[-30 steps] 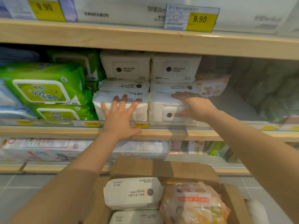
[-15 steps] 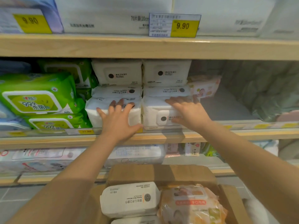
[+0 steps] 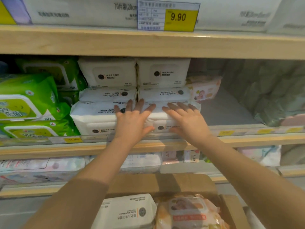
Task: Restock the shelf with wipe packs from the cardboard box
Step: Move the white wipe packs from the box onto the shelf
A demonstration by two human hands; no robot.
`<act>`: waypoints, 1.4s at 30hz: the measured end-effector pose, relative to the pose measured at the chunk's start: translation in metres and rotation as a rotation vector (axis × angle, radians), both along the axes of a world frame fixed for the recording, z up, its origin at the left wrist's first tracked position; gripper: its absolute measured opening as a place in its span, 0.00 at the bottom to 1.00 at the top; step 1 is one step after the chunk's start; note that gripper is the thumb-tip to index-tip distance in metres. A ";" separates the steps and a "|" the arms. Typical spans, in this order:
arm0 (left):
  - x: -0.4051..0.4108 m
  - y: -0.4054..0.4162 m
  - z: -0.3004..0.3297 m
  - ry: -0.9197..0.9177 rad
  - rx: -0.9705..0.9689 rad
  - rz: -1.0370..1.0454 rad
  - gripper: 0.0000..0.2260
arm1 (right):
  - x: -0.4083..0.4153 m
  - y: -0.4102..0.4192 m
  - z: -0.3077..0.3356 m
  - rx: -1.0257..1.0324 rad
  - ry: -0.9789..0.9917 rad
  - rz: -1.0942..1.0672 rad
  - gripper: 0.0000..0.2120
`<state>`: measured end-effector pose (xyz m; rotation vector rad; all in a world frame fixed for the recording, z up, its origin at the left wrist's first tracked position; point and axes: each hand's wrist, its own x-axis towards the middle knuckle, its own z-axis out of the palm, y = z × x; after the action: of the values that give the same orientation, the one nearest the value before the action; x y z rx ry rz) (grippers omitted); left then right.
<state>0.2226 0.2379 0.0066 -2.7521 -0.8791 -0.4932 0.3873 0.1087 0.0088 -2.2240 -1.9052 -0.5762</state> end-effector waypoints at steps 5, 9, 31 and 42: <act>0.001 0.002 0.004 0.048 -0.047 0.025 0.35 | -0.002 0.003 0.010 -0.157 0.077 -0.053 0.37; -0.001 -0.001 0.017 0.119 -0.177 0.022 0.39 | -0.004 0.009 0.027 -0.324 0.194 -0.101 0.37; -0.300 -0.174 -0.165 -0.006 -0.718 0.228 0.31 | -0.202 -0.121 -0.087 -0.556 0.601 0.151 0.30; -0.311 -0.176 -0.190 -0.076 -0.810 0.160 0.29 | -0.221 -0.056 -0.151 -0.621 0.413 0.101 0.39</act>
<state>-0.0880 0.0614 -0.1829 -3.3176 -1.5902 -0.2376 0.1665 0.0525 -0.1424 -2.2899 -2.1274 0.5317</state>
